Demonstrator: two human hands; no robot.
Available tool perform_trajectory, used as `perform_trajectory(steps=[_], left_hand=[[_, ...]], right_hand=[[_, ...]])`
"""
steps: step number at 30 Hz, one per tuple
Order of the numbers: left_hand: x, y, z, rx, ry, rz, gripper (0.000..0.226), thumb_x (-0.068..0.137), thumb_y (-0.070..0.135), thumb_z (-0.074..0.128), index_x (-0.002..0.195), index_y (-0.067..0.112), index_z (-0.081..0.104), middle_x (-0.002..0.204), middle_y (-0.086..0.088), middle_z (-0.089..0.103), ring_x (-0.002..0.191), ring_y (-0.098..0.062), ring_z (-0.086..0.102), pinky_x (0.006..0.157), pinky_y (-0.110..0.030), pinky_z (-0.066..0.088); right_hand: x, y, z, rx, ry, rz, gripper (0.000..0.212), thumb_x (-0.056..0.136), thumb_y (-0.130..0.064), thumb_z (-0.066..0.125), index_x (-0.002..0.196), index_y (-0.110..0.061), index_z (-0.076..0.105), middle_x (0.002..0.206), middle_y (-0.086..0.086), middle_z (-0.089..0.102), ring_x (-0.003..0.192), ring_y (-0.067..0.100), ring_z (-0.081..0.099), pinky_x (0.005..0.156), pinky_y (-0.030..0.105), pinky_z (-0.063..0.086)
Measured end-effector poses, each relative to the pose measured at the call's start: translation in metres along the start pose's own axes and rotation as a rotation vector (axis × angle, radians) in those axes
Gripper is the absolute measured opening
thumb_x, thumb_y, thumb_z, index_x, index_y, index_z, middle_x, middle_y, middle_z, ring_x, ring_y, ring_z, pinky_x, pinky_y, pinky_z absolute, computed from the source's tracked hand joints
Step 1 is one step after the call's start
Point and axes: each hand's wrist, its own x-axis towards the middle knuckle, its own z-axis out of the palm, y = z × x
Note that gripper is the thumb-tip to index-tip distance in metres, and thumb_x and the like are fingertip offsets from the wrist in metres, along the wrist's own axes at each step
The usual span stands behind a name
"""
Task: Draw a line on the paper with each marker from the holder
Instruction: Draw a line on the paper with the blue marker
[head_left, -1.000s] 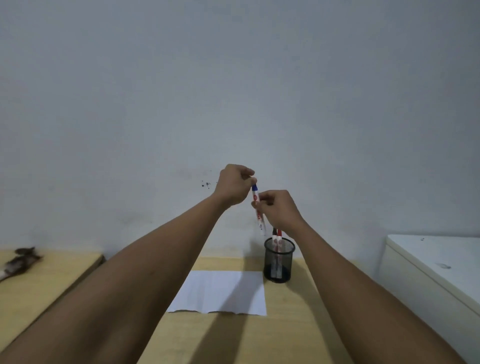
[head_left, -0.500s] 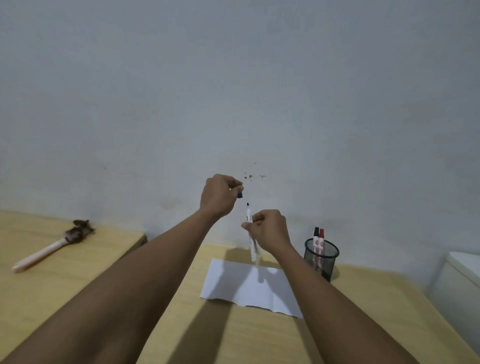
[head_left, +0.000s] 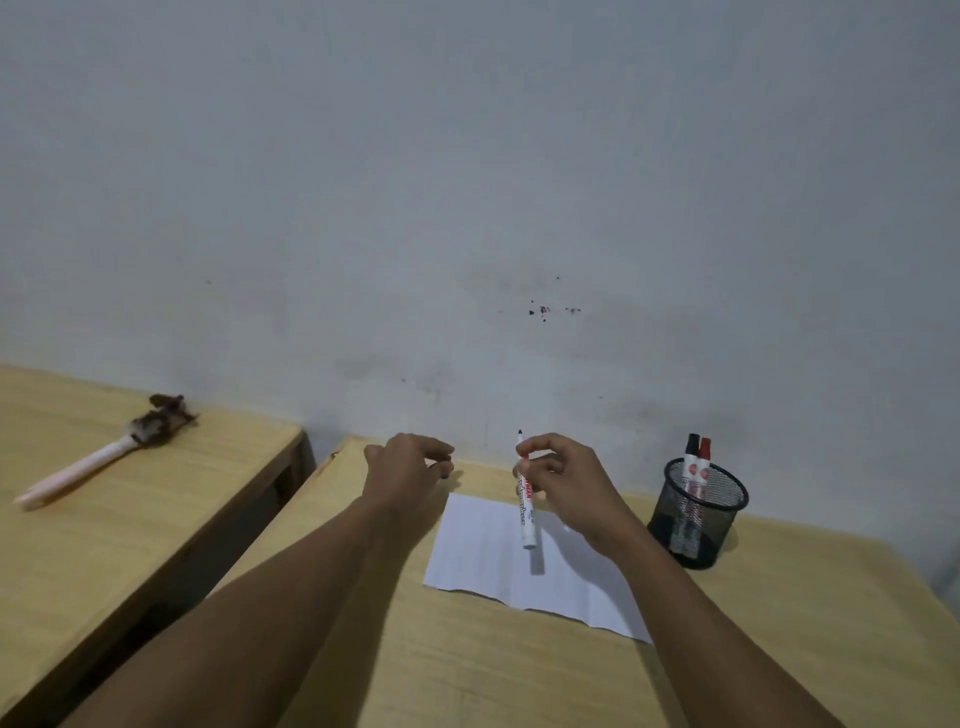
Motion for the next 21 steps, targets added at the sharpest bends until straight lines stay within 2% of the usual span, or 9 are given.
perform_trajectory(steps=[3,6,8,11,13,15,18,21], left_hand=[[-0.002,-0.006,0.007,0.050,-0.038,-0.006,0.022,0.089,0.037,0.062,0.108,0.033,0.073,0.099,0.021,0.073,0.110,-0.016,0.058,0.080,-0.031,0.020],[0.000,-0.006,0.004,0.072,-0.119,0.003,0.030,0.092,0.036,0.059,0.120,0.033,0.066,0.104,0.013,0.075,0.110,-0.013,0.059,0.081,-0.036,0.020],[-0.003,-0.007,0.002,0.042,-0.160,-0.013,0.039,0.091,0.034,0.059,0.130,0.034,0.058,0.108,0.013,0.074,0.112,-0.013,0.058,0.083,-0.036,0.020],[-0.013,-0.012,0.001,-0.032,-0.123,-0.011,0.051,0.091,0.037,0.058,0.140,0.035,0.045,0.128,0.012,0.063,0.112,-0.012,0.057,0.090,-0.038,0.022],[-0.023,-0.015,-0.003,-0.079,-0.035,-0.020,0.046,0.091,0.039,0.056,0.135,0.030,0.045,0.134,0.009,0.055,0.113,-0.014,0.056,0.095,-0.041,0.024],[-0.035,-0.017,-0.006,-0.039,-0.010,0.017,0.038,0.088,0.045,0.054,0.122,0.029,0.049,0.126,0.010,0.055,0.111,-0.014,0.054,0.095,-0.040,0.025],[-0.051,-0.018,-0.009,0.078,-0.108,0.038,0.045,0.077,0.063,0.058,0.112,0.036,0.049,0.110,0.020,0.050,0.104,-0.007,0.047,0.093,-0.039,0.025],[-0.057,-0.018,-0.011,0.145,-0.186,0.073,0.054,0.066,0.071,0.065,0.108,0.041,0.049,0.107,0.026,0.045,0.103,-0.002,0.040,0.090,-0.035,0.020]], right_hand=[[0.003,0.003,0.003,0.108,-0.035,0.014,0.016,0.100,-0.013,0.059,0.106,-0.017,0.073,0.095,0.014,0.076,0.064,0.009,0.067,0.063,0.017,0.048],[0.007,0.003,0.007,0.261,-0.060,0.057,0.024,0.101,-0.009,0.056,0.111,-0.021,0.074,0.096,0.005,0.075,0.069,0.010,0.068,0.070,0.033,0.044],[0.009,0.005,0.010,0.308,-0.075,0.058,0.025,0.098,-0.007,0.061,0.116,-0.022,0.071,0.093,0.001,0.075,0.075,0.014,0.067,0.070,0.034,0.044],[0.008,0.009,0.019,0.301,-0.054,0.018,0.020,0.095,-0.011,0.068,0.114,-0.013,0.066,0.082,0.001,0.072,0.073,0.018,0.067,0.066,0.033,0.046],[0.011,0.011,0.029,0.247,-0.025,-0.012,0.014,0.095,-0.016,0.069,0.105,-0.008,0.064,0.076,0.004,0.072,0.066,0.018,0.066,0.061,0.031,0.047],[0.018,0.014,0.041,0.170,-0.018,-0.046,0.014,0.096,-0.020,0.067,0.094,-0.007,0.064,0.071,0.006,0.070,0.059,0.018,0.063,0.054,0.029,0.046],[0.031,0.019,0.055,0.052,-0.039,-0.073,0.018,0.095,-0.020,0.067,0.082,-0.008,0.064,0.069,0.015,0.068,0.057,0.021,0.061,0.053,0.032,0.051],[0.042,0.029,0.064,0.095,-0.050,-0.029,0.018,0.092,-0.015,0.067,0.083,0.000,0.063,0.072,0.025,0.067,0.059,0.025,0.057,0.052,0.032,0.048]])
